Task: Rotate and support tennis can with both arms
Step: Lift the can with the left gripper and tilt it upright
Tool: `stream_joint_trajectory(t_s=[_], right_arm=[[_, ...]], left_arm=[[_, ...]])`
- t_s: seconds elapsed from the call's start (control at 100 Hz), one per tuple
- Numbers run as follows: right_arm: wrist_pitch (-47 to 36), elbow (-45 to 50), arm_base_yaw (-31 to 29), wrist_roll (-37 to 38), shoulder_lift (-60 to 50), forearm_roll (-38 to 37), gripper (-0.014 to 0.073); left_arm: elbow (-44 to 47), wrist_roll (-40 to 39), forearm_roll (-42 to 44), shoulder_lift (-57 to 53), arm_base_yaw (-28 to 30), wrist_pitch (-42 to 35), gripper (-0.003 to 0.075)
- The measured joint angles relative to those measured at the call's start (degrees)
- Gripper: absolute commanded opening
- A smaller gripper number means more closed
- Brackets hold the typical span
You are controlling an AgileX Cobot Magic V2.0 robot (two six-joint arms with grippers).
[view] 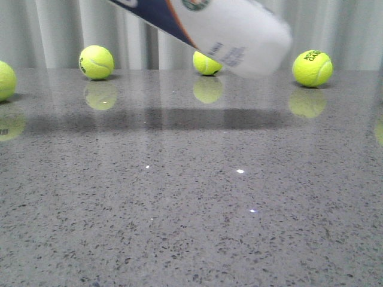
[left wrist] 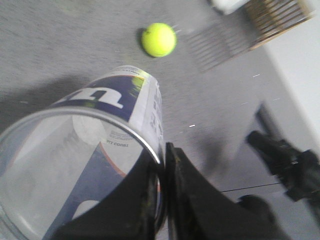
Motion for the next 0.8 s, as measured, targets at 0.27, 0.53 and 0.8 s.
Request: stream_joint_trajectory(t_s=[0.27,0.53,0.8], right_arm=[[0.0,0.0,0.0,0.0,0.0,0.0,-0.0066],[-0.1,0.0,0.0,0.0,0.0,0.0,-0.0066],[-0.1,0.0,0.0,0.0,0.0,0.0,-0.0066]], left_arm=[[-15.98,-14.91,24.76,-0.03,-4.98,1.53,-0.0021],[-19.34,-19.62,36.89,-0.46,-13.63,2.74,-0.0021],[-19.42,-20.33,43.57,-4.75,-15.45,3.08,-0.0021]])
